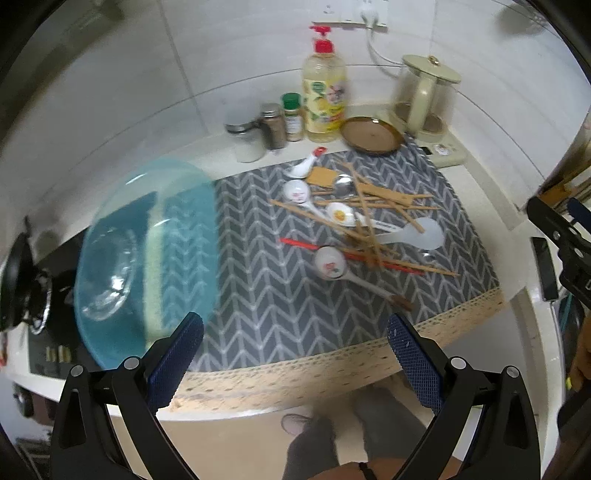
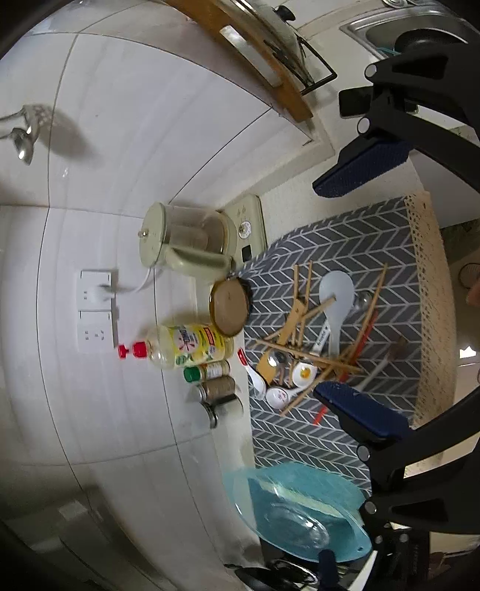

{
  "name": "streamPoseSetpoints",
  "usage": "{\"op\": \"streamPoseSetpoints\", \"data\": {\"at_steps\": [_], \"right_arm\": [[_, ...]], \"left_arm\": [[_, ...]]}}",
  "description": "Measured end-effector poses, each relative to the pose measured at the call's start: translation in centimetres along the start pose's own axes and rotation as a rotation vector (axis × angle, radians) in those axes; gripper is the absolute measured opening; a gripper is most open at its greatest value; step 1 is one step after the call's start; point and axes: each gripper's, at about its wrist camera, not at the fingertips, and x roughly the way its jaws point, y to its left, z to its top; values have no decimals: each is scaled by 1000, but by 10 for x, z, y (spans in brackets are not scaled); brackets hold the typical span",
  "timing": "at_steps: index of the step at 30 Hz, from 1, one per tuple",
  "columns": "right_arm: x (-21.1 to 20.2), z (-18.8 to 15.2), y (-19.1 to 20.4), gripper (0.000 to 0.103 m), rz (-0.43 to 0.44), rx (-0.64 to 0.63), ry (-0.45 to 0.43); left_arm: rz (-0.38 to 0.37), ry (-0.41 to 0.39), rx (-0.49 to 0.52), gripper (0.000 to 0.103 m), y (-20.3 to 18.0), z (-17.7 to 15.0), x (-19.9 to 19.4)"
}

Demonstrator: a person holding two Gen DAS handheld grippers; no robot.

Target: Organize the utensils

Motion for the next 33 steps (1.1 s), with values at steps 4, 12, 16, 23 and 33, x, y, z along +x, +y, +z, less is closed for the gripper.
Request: {"op": "streamPoseSetpoints", "data": {"at_steps": [4, 12, 16, 23, 33], "right_arm": [[16, 9, -19, 97, 37, -14, -69], [74, 23, -54, 97, 196, -61, -125], [118, 28, -65, 97, 267, -52, -24], [168, 10, -72, 97, 195, -67, 100], [193, -11, -72, 83, 192, 4, 179]], "left_arm": [[17, -39, 12, 99, -19, 14, 14], [121, -153, -118, 99, -48, 48, 59], [65, -198, -173, 99, -49, 60, 78], [0, -60, -143, 98, -62, 80, 148], [-41, 110, -310, 71, -21, 76, 229]]}}
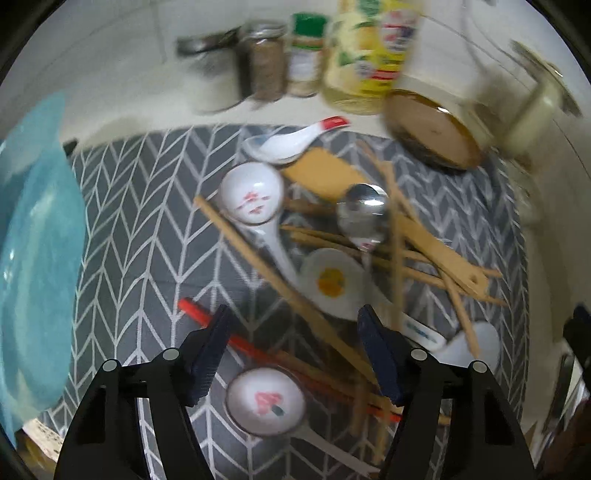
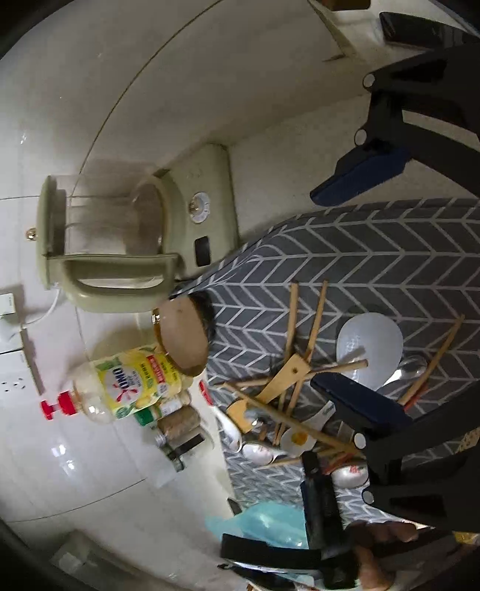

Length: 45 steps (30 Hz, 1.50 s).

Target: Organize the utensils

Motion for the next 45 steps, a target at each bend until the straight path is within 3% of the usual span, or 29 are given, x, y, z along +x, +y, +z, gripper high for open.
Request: {"op": "streamPoseSetpoints", "data": {"at_steps": [5, 6, 8, 15, 18, 21, 27, 32, 40, 41, 42, 45], "right_arm": [[5, 0, 12, 75, 25, -24, 11], [5, 1, 13, 75, 27, -28, 8], [5, 3, 15, 75, 41, -32, 4], [12, 2, 31, 75, 64, -51, 25], [16, 3, 38, 74, 81, -58, 35], [28, 3, 46, 58, 138, -38, 73], [78, 6, 73, 50, 261, 27, 137], [109, 7, 94, 49, 302, 52, 171], [128, 7, 115, 26, 254, 10, 163], [130, 8, 115, 15, 257, 9, 170], [133, 8, 115, 11, 251, 0, 178], [132, 6, 120, 8, 218, -39, 140]], "left_arm": [[-33, 41, -1, 57, 1, 2, 18], [-59, 39, -10, 43, 0, 2, 18], [-116, 46, -30, 27, -1, 1, 17], [-213, 83, -92, 20, 14, -6, 14], [-233, 74, -80, 9, 24, -10, 3], [-201, 50, -33, 8, 28, -12, -13], [-209, 24, -44, 8, 43, -12, -27], [-219, -14, -25, 8, 52, -14, -59], [-236, -44, 15, 8, 55, -19, -88], [-239, -47, 17, 8, 57, -19, -91], [-240, -48, 18, 8, 59, -20, -93], [-245, -65, 26, 8, 68, -22, -105]]}}
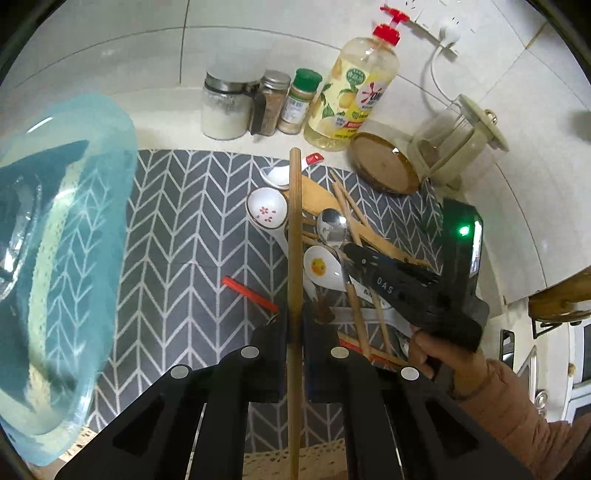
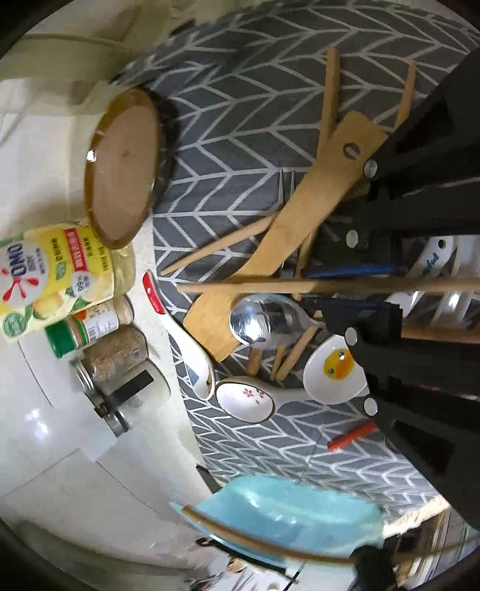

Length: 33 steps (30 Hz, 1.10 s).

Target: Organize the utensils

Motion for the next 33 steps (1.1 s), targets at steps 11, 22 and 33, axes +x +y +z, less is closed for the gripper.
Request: {"op": "streamPoseSetpoints", "data": {"at_steps": [11, 22, 33], "right_arm": [[-103, 31, 60, 8, 161, 113, -147], [-40, 45, 248, 8, 388, 129, -11], [46, 19, 297, 10, 157, 104, 179]], "left_arm": [[24, -147, -17, 8, 61, 17, -90], [167, -119, -40, 8, 197, 39, -95], [171, 6, -50, 10, 249, 28, -44]]}}
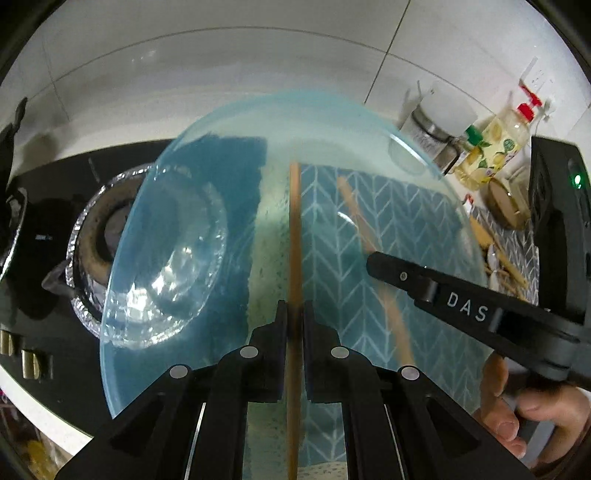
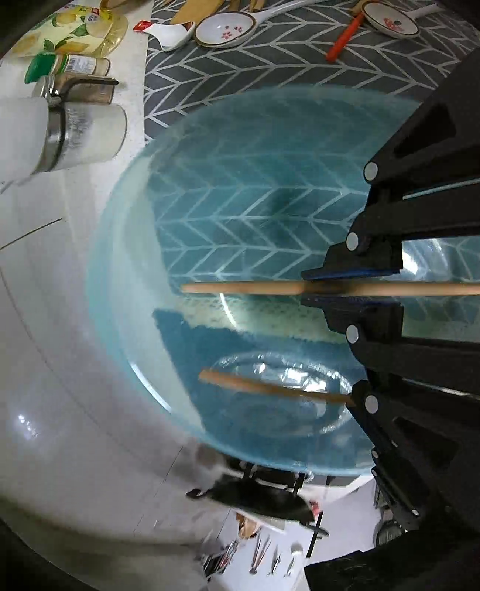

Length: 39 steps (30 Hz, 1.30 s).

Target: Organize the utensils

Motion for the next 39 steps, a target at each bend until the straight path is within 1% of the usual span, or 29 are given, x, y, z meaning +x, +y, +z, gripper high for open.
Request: {"op": "streamPoseSetpoints", "data": {"at_steps": [1, 3, 4, 5, 6, 9, 10, 11, 12, 13, 14, 15, 16, 17, 18, 19, 20, 21, 22, 23, 24, 26, 28, 29, 31, 33, 35, 37, 39], "right_arm": [[2, 0, 3, 10, -17, -12, -1], [4, 1, 5, 13, -39, -15, -13], [2, 5, 3, 15, -37, -14, -9], [-1, 6, 3, 19, -32, -15, -16], [-4, 8, 3, 21, -32, -16, -28], [-46, 19, 0, 24, -16, -37, -123], [-70, 23, -2, 25, 19, -49, -179], [-87, 26, -5, 28, 50, -58, -217], [-115, 29, -8, 31, 87, -80, -278], [-145, 31, -12, 33, 103, -107, -343], [-165, 31, -17, 45, 107, -130, -393], [-192, 29, -24, 55, 105, -161, -459], [-223, 25, -37, 56, 96, -205, -546], [-239, 22, -46, 56, 79, -234, -593], [-257, 18, -61, 56, 34, -267, -639], [-268, 14, -78, 56, -24, -284, -655], [-275, 13, -91, 56, -61, -290, -655], [-278, 10, -110, 56, -91, -288, -646], [-278, 9, -130, 56, -117, -269, -626], [-275, 7, -158, 56, -143, -223, -588], [-270, 6, -185, 56, -152, -172, -548], [-263, 1, -226, 55, -157, -95, -493], [-253, -8, -260, 55, -174, -56, -442], [-251, -13, -268, 55, -176, -45, -427], [-244, -19, -289, 55, -168, -23, -391], [-240, -21, -307, 55, -164, -7, -361], [-232, -20, -321, 55, -157, -4, -336], [-224, -20, -333, 55, -156, -8, -307], [-214, -19, -344, 55, -152, -10, -277]], "left_arm": [[-3, 5, -3, 11, 1, 0, 2], [1, 11, -17, 27, 3, -1, 5], [5, 6, -20, 27, 2, -2, 3], [5, 4, -19, 27, 2, -3, 1], [1, -5, -19, 27, 0, -4, -4], [-9, -42, -8, 27, -11, -2, -27], [-20, -66, 3, 27, -19, 0, -39], [-36, -104, 28, 28, -32, 3, -55], [-52, -133, 48, 34, -44, 5, -67], [-75, -164, 72, 39, -58, 6, -81], [-101, -200, 101, 48, -75, 5, -95], [-128, -233, 133, 53, -94, 4, -107], [-156, -252, 162, 55, -111, 2, -114], [-185, -257, 191, 59, -130, -1, -117], [-211, -254, 213, 61, -147, -5, -116], [-230, -246, 225, 62, -160, -8, -112], [-251, -225, 237, 62, -177, -12, -102], [-261, -184, 242, 62, -194, -16, -87], [-270, -158, 240, 62, -205, -18, -76], [-286, -126, 228, 62, -218, -21, -59], [-291, -98, 215, 62, -229, -25, -42], [-287, -59, 198, 62, -245, -31, -14], [-266, -45, 179, 62, -261, -31, 14], [-256, -40, 169, 62, -268, -28, 25], [-212, -31, 155, 62, -279, -21, 50], [-188, -21, 142, 55, -287, -15, 69], [-163, 10, 120, 52, -292, -12, 90], [-131, 32, 102, 52, -292, -15, 102], [-112, 45, 94, 49, -292, -18, 109]]}}
